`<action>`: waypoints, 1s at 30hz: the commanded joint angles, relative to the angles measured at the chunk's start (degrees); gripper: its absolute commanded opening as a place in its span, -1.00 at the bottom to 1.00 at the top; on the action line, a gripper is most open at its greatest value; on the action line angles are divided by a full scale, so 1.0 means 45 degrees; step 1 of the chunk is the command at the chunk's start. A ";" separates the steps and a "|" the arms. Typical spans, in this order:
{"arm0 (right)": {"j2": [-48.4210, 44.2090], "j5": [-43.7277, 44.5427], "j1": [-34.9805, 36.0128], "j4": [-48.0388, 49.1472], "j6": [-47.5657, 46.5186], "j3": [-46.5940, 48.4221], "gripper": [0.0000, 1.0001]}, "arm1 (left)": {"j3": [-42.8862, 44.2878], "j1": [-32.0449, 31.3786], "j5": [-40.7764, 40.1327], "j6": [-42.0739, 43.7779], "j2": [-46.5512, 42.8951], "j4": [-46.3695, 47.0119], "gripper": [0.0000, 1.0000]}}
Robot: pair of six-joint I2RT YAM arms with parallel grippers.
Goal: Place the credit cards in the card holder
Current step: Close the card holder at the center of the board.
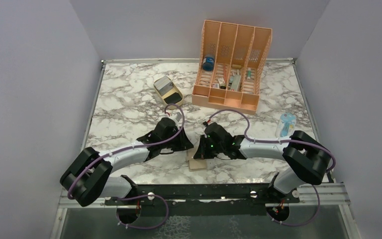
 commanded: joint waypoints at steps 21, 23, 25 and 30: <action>-0.0564 0.0403 -0.0096 -0.0726 0.0067 0.0159 -0.98 | -0.0695 0.0000 0.0194 -0.0008 0.1881 0.1074 -0.59; -0.0550 0.0459 -0.0117 -0.0725 0.0092 0.0119 -0.98 | -0.0711 0.0000 0.0029 0.0024 0.1623 0.0870 -0.59; -0.0535 0.0499 -0.0156 -0.0716 0.0088 0.0088 -0.98 | -0.0719 0.0000 -0.0127 0.0096 0.1336 0.0643 -0.59; -0.0412 0.0514 -0.0253 -0.0597 0.0085 0.0049 -0.98 | -0.0688 0.0000 -0.0260 0.0151 0.1120 0.0400 -0.59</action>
